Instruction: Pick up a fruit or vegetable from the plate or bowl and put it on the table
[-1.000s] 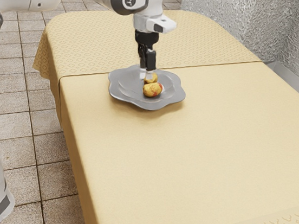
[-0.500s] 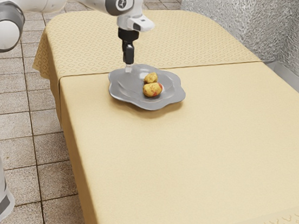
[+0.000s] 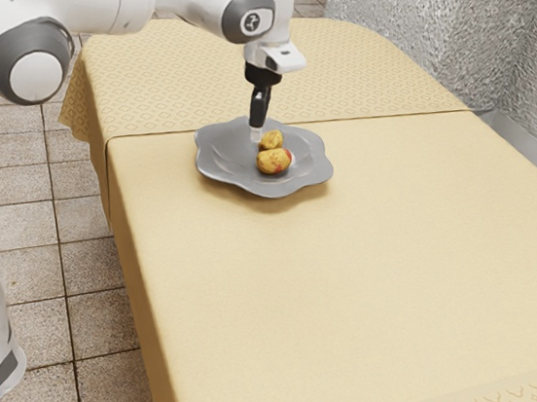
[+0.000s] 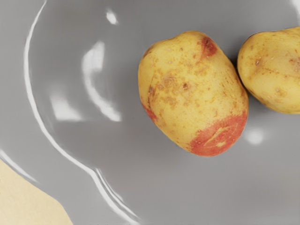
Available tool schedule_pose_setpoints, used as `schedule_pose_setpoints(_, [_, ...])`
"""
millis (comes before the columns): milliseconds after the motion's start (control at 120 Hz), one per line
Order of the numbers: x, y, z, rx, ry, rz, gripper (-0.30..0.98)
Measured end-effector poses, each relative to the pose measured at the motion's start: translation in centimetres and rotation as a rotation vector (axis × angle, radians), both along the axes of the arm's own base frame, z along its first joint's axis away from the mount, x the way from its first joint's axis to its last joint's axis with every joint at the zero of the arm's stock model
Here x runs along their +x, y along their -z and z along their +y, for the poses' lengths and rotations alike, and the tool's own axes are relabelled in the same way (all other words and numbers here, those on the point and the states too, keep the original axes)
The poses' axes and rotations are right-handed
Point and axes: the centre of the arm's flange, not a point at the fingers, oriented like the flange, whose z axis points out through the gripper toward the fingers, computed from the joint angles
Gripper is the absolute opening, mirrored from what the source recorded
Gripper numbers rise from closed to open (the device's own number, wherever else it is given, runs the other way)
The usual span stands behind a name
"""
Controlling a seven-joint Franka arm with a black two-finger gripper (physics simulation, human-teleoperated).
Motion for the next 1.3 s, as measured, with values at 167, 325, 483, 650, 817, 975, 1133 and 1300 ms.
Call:
schedule_pose_setpoints(167, [1.3,2.0,-1.4,-0.021,0.045,0.007,0.68])
schedule_pose_setpoints(325, [1.8,3.1,-1.3,-0.036,0.056,0.006,0.68])
schedule_pose_setpoints(483, [1.9,4.1,-0.4,-0.038,0.056,0.011,0.68])
schedule_pose_setpoints(650, [2.2,5.1,-0.4,-0.041,0.067,0.021,0.68])
schedule_pose_setpoints(817, [2.7,6.5,-0.5,-0.053,0.073,0.033,0.68])
schedule_pose_setpoints(975, [2.9,6.7,-0.5,-0.056,0.077,0.026,0.7])
schedule_pose_setpoints(1133, [3.0,7.4,0.0,-0.057,0.072,0.028,0.7])
schedule_pose_setpoints(1300, [3.6,8.3,-0.6,-0.056,0.088,0.03,0.72])
